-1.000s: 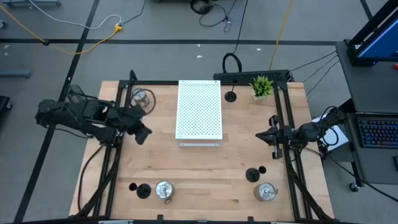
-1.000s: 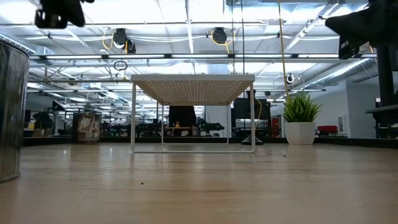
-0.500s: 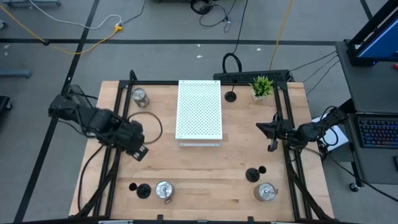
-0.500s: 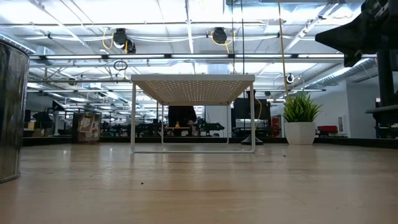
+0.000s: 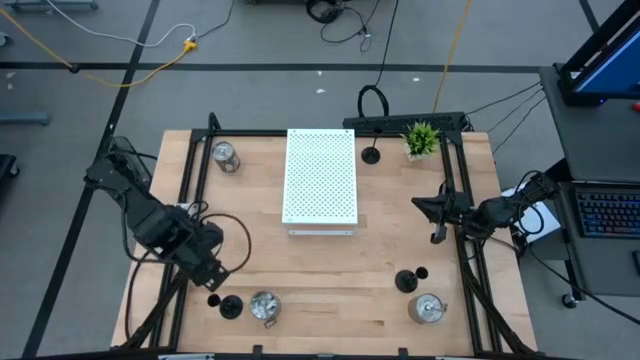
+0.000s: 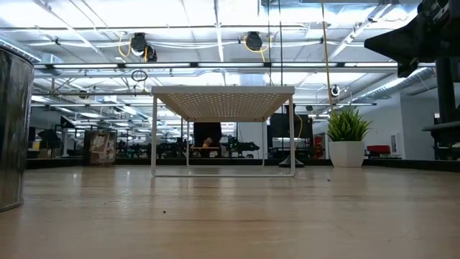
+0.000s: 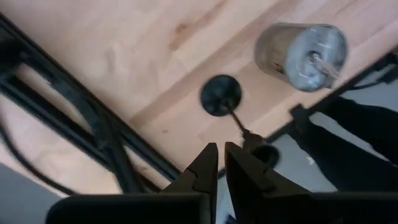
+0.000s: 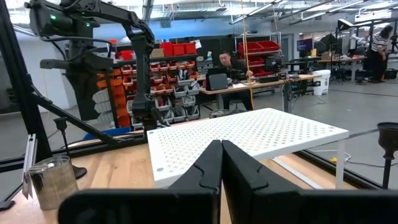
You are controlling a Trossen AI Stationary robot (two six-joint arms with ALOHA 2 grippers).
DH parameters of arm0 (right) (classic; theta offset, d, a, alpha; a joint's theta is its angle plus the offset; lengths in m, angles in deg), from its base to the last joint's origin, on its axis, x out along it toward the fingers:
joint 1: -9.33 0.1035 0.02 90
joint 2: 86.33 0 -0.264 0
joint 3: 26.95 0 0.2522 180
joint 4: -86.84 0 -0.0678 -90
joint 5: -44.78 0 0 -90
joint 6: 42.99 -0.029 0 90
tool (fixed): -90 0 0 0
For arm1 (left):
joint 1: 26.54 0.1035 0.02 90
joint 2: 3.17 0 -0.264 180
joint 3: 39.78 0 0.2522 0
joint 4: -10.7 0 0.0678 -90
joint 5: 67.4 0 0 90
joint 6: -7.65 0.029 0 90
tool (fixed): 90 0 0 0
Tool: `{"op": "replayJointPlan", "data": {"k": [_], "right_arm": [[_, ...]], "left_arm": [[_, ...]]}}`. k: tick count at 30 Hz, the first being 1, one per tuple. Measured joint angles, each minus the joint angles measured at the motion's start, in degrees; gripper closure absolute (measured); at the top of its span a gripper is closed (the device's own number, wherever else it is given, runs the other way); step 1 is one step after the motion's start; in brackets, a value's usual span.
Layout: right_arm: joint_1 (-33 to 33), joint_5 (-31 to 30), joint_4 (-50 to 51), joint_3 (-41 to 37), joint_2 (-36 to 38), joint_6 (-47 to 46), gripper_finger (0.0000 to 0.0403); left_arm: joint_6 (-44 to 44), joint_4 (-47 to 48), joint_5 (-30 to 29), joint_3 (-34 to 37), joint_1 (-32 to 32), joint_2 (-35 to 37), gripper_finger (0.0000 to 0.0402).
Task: Pick & Place candle stick holders
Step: Put the bottom left black candle holder on the shelf
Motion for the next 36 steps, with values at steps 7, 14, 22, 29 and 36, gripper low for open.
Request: {"op": "replayJointPlan", "data": {"k": [7, 14, 22, 29, 36], "right_arm": [[0.0, 0.0, 0.0, 0.0, 0.0, -0.1, 0.0403], [0.0, 0.0, 0.0, 0.0, 0.0, -0.1, 0.0403], [0.0, 0.0, 0.5, 0.0, 0.0, 0.4, 0.0403], [0.0, 0.7, 7.5, 0.0, 0.0, -0.3, 0.0403], [0.0, 11.4, 10.7, 0.0, 0.0, 0.0, 0.0403]], "left_arm": [[-4.3, -2.3, 0.0, 0.0, -2.1, 0.0, 0.0369], [-7.3, -2.1, -2.9, 0.0, -3.6, 0.0, 0.0369], [-10.2, -2.1, -6.7, 0.1, -5.4, 0.0, 0.0369], [-10.2, -2.3, -6.6, 0.1, -6.6, -1.2, 0.0369], [-8.6, -4.1, -5.1, 0.1, -7.2, -3.6, 0.0369]]}}
